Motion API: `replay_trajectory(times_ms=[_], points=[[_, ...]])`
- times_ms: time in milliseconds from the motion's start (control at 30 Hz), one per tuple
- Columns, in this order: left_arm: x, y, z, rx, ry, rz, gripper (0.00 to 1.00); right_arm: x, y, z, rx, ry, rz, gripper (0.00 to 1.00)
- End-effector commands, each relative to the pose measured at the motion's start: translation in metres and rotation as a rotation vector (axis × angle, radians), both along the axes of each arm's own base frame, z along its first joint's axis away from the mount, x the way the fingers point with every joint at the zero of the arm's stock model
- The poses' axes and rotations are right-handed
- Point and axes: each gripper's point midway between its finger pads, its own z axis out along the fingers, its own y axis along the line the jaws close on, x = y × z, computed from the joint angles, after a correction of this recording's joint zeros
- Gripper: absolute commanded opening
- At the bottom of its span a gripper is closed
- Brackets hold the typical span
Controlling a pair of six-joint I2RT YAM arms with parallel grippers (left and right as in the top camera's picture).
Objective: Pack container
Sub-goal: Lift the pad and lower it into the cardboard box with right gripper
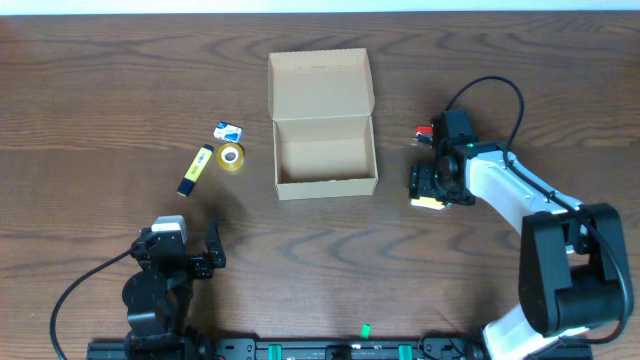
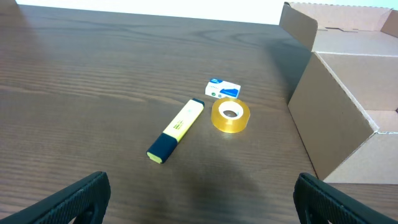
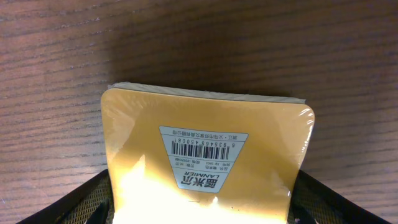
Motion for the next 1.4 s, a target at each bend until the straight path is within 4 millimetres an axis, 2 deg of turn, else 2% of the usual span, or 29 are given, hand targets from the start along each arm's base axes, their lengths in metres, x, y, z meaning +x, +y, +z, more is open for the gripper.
replay_trajectory(times_ms=[0,100,200,333,367,533,667,800,967,1133,1167,1367], points=[[0.0,0.0,-0.009,-0.006,0.017,0.001,0.95,0.004,0.004,-0.002,0.034,0.005,-0.026,0.66],[0.0,0.0,-0.009,-0.006,0.017,0.001,0.95,0.01,0.012,0.004,0.08,-0.007,-0.02,0.63],[0.0,0.0,-0.009,-0.006,0.017,0.001,0.95,0.028,0.022,0.024,0.124,-0.044,-0.011,0.62],[0.0,0.0,-0.009,-0.006,0.017,0.001,0.95,0.057,0.029,0.068,0.142,-0.099,0.015,0.61],[0.0,0.0,-0.009,-0.006,0.017,0.001,0.95,0.066,0.031,0.089,0.141,-0.122,0.037,0.61],[0.0,0.0,-0.009,-0.006,0.017,0.001,0.95,0.095,0.038,0.153,0.151,-0.228,0.07,0.55],[0.0,0.0,-0.009,-0.006,0.017,0.001,0.95,0.102,0.061,0.18,0.163,-0.283,0.131,0.53],[0.0,0.0,-0.009,-0.006,0.017,0.001,0.95,0.097,0.096,0.185,0.177,-0.307,0.22,0.53],[0.0,0.0,-0.009,-0.006,0.017,0.001,0.95,0.081,0.148,0.187,0.201,-0.321,0.335,0.54],[0.0,0.0,-0.009,-0.006,0.017,0.002,0.95,0.069,0.191,0.187,0.201,-0.351,0.369,0.54],[0.0,0.0,-0.009,-0.006,0.017,0.001,0.95,0.067,0.201,0.184,0.19,-0.36,0.375,0.54],[0.0,0.0,-0.009,-0.006,0.017,0.001,0.95,0.059,0.235,0.158,0.186,-0.331,0.357,0.54]])
